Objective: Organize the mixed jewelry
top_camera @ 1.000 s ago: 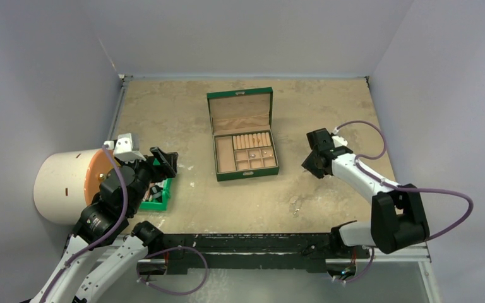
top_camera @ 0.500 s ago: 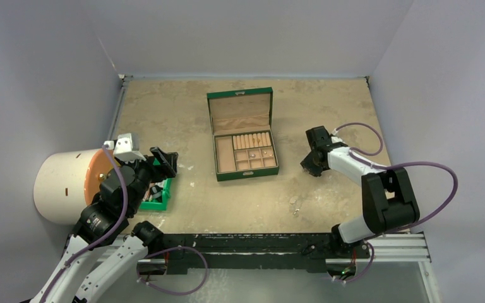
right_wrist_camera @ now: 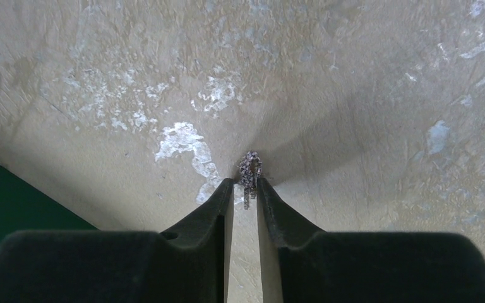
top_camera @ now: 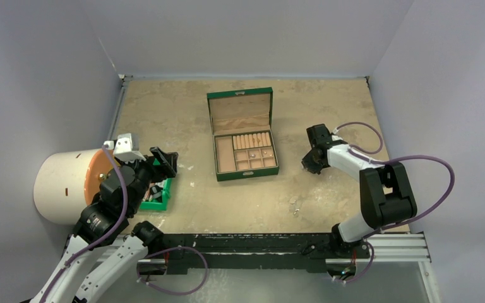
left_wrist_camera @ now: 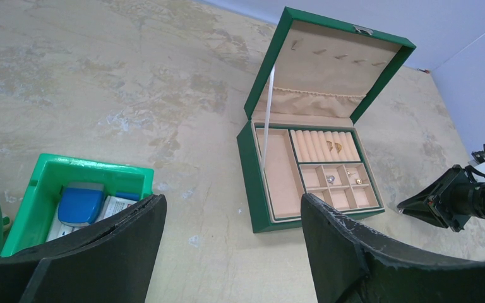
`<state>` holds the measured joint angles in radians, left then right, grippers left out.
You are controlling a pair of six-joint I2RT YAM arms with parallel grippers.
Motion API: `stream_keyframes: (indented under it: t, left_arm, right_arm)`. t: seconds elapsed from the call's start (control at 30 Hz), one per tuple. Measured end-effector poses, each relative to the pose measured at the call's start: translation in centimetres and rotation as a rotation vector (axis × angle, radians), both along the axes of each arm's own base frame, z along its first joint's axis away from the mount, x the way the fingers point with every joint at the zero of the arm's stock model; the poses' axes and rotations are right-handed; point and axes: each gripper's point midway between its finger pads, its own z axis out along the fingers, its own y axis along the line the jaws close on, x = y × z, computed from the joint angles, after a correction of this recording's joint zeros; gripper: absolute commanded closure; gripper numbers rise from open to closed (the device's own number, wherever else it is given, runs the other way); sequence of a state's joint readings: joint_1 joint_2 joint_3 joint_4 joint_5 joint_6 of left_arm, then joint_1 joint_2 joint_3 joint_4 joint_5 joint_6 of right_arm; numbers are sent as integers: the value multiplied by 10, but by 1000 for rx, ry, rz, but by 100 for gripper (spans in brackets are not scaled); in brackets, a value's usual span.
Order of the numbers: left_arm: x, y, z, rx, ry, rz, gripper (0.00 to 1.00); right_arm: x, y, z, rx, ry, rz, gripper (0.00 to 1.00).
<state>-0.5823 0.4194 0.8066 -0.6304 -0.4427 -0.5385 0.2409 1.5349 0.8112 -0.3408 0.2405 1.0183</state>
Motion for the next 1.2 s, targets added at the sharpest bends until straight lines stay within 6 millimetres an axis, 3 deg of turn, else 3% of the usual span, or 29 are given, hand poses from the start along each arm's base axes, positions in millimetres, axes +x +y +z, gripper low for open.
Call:
stream_keyframes:
  t: [0.37,0.7,1.2]
  left_arm:
    - [0,0,0,0,0,0,22]
    - [0,0,0,0,0,0,22]
    - [0,0,0,0,0,0,22]
  right_arm:
    - [2,0,-1,-2,2,2,99]
    - [2,1,3,-2,-6,30,100]
    - [9,9,54,31,-156,132,100]
